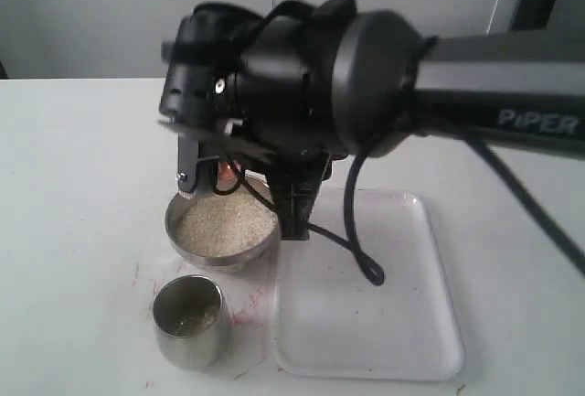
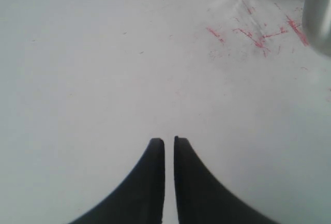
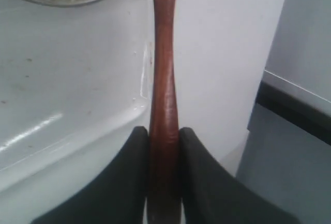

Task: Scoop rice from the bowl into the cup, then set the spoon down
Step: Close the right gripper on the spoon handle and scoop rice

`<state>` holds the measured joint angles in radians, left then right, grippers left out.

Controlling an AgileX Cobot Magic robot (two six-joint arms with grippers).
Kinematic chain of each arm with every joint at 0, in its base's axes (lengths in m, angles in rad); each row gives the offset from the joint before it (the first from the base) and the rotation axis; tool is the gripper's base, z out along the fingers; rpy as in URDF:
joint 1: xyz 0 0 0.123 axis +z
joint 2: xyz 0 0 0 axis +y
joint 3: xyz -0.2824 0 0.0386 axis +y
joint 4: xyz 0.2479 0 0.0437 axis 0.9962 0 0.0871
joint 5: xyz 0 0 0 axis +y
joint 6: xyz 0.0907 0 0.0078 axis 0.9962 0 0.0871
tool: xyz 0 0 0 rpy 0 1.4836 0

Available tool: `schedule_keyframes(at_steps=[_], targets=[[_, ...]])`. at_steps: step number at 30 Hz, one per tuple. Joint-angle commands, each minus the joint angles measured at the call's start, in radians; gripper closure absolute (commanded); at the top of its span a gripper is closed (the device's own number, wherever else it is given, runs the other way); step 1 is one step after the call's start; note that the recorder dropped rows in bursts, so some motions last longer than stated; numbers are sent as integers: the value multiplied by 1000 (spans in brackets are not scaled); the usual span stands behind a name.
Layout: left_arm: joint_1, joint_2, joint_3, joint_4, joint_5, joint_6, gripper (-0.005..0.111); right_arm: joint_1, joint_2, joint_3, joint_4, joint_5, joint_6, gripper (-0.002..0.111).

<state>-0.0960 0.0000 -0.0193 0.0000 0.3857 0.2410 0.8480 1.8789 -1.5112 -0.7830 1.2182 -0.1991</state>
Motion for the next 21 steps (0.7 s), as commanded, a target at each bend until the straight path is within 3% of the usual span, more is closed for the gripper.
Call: schedule_keyframes(at_steps=[1,11,21], targets=[[-7,0,9,-6,49,-6,92,1,60,45,-118,3,46,108],[-7,0,9,-6,49,-6,92,1,121,69,-125,3,91,108],[-7,0,9,-6,49,-6,92,1,125,69,-3,3,40,108]])
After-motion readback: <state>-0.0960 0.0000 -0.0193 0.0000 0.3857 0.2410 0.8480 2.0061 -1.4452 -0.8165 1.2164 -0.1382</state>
